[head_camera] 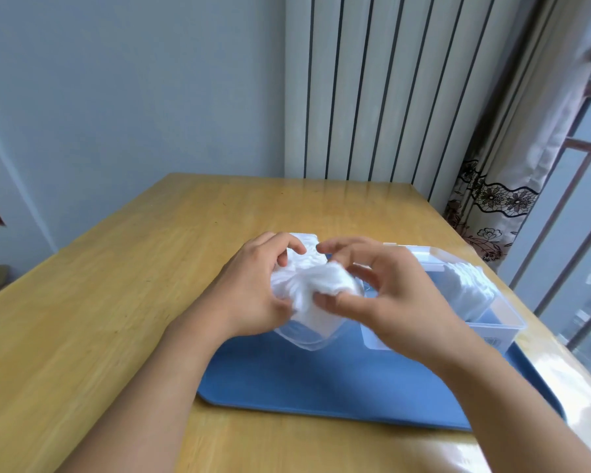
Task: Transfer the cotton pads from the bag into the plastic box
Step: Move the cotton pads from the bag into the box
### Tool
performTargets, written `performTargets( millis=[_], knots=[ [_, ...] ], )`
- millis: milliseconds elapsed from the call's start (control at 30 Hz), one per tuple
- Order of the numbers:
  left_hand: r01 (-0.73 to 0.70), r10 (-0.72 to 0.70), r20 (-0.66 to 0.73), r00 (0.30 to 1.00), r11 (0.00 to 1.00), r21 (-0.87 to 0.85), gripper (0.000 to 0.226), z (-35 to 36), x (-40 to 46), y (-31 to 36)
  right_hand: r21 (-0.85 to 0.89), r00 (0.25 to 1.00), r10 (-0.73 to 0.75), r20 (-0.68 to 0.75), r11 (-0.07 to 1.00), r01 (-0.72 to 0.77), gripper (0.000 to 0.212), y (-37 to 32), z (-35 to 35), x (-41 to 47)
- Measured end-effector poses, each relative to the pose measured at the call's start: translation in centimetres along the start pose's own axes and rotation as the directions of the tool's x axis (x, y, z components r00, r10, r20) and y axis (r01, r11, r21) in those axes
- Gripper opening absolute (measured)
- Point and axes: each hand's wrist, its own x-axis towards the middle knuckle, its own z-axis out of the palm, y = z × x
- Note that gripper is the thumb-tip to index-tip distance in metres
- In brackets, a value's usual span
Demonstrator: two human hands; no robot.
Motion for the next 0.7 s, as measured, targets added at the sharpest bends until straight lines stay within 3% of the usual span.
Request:
performTargets(
  millis=[33, 100, 167, 233, 367, 433, 567, 700],
  knots=[
    [-0.015, 0.016, 0.013, 1.000, 0.998, -0.065, 0.062, -0.2, -0.1, 0.2, 0.156, 0.999, 0.039, -0.018, 0.987, -0.036, 0.015, -0.1, -0.4, 0.1],
    [-0.075, 0.073, -0.017, 0.997, 0.950, -0.302, 0.060, -0.8, -0.3, 0.9, 0.271, 0.994, 0.080, -0.068, 0.961, -0.059, 0.018, 0.1, -1.0, 0.4],
    [-0.120, 0.086, -0.086, 0.993, 0.810, -0.574, 0.055, -1.3, -0.6, 2.0, 0.347, 0.993, 0.109, -0.037, 0.934, -0.089, 0.027, 0.2, -1.2, 0.5],
    [-0.055, 0.013, -0.064, 0.998, 0.689, -0.723, 0.056, -1.0, -0.7, 3.1, 0.420, 0.992, 0.127, 0.021, 0.899, -0.124, 0.041, 0.4, -1.1, 0.5],
    [0.089, -0.082, 0.047, 0.996, 0.656, -0.749, 0.041, 0.3, -0.6, 4.1, 0.407, 0.988, 0.150, -0.035, 0.905, -0.123, 0.049, 0.4, -0.6, 0.6],
    [0.115, -0.107, 0.064, 0.992, 0.590, -0.799, 0.033, 0.3, -0.5, 4.2, 0.371, 0.982, 0.151, -0.116, 0.923, -0.099, 0.052, 0.4, -0.5, 0.7],
    [0.158, -0.169, 0.088, 0.982, 0.457, -0.875, 0.027, 0.5, -0.4, 4.2, 0.176, 0.940, 0.058, -0.336, 0.984, 0.003, 0.038, 0.8, -0.5, 0.9],
    [0.168, -0.159, 0.112, 0.981, 0.409, -0.897, 0.031, 0.7, -0.3, 4.1, 0.138, 0.914, 0.013, -0.407, 0.989, 0.048, 0.026, 1.1, -0.6, 0.9]
  ],
)
